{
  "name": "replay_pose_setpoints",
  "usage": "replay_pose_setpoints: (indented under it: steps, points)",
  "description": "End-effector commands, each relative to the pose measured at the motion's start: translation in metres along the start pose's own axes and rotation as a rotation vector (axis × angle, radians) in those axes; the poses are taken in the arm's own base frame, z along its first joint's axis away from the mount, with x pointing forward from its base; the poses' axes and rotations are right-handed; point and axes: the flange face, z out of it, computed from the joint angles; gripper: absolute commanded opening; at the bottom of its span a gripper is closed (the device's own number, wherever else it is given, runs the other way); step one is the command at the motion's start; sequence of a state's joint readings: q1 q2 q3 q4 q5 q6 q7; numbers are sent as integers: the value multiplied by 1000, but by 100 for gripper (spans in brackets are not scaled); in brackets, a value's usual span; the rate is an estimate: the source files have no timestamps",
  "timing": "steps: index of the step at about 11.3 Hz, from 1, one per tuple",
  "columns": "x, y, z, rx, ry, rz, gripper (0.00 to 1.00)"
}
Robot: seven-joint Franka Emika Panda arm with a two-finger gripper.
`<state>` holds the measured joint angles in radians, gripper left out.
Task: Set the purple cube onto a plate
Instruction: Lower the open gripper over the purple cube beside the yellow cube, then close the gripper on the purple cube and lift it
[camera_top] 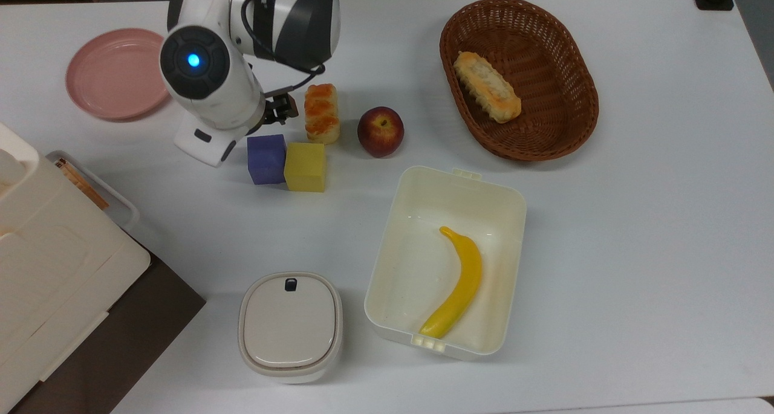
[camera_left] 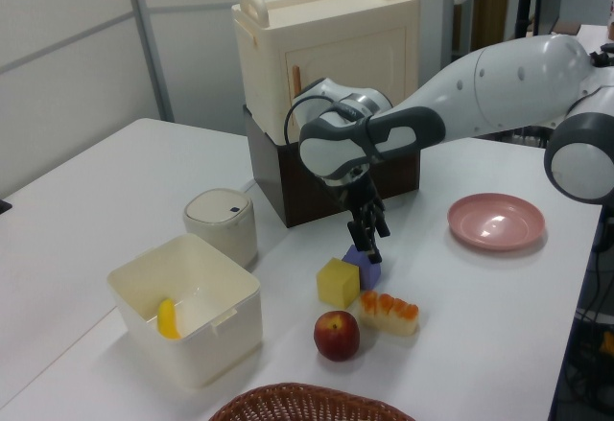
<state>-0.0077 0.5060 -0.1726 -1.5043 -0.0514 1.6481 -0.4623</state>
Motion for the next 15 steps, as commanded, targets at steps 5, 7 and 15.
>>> replay_pose_setpoints:
  steps: [5,7,15]
  points:
    - [16,-3,25,-10,-12,16,100]
    - [21,-4,21,-23,30,68,100]
    - [32,-5,14,-35,115,140,87]
